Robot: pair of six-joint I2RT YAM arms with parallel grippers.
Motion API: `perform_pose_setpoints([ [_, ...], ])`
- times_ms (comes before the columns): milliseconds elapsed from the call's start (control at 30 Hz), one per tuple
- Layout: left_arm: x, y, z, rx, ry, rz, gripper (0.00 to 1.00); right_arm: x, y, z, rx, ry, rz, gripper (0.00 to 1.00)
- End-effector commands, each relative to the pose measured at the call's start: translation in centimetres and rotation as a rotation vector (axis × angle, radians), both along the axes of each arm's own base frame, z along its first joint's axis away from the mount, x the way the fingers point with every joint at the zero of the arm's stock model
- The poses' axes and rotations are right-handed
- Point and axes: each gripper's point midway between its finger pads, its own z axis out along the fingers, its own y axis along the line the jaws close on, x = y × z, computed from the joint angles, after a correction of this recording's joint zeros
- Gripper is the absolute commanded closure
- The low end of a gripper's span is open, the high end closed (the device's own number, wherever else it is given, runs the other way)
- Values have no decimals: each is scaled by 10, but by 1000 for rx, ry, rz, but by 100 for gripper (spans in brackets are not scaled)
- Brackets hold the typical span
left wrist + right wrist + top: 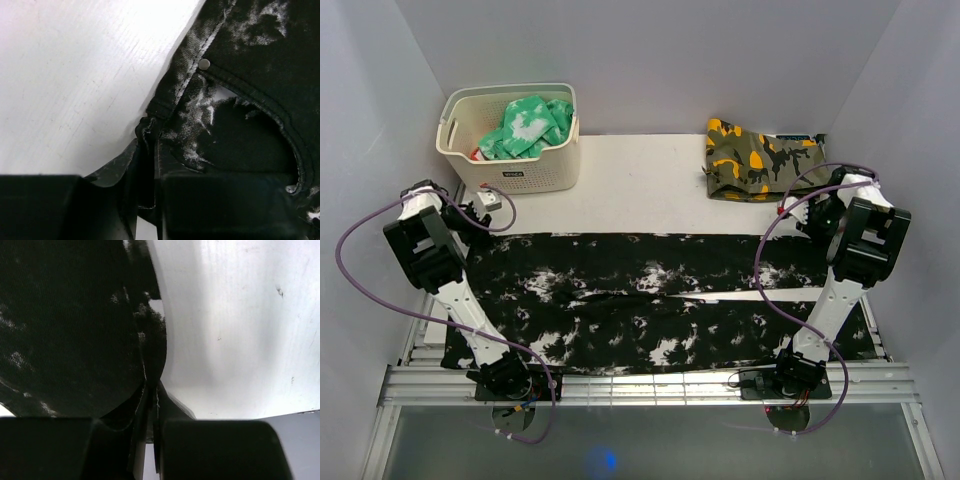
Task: Fold and stack the trousers
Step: Fold the trousers
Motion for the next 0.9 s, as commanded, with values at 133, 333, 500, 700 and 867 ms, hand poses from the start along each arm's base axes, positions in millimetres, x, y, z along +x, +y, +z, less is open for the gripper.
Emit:
perform_pose_setpoints([
  [133, 47, -6, 21, -68, 1, 146, 100, 64, -8, 29, 78, -185, -204, 92],
  [333, 126, 17, 102, -29, -316, 290, 100, 121, -32, 85, 32, -413, -291, 92],
  [500, 142, 19, 148, -38, -437, 306, 100, 132, -34, 125, 28, -521, -285, 92],
  [700, 122, 15, 218, -69, -582, 272, 100, 96, -39, 185, 51, -617, -268, 92],
  [867, 69, 14, 227, -89, -615, 242, 100, 22, -47, 207, 12, -648, -221, 92],
])
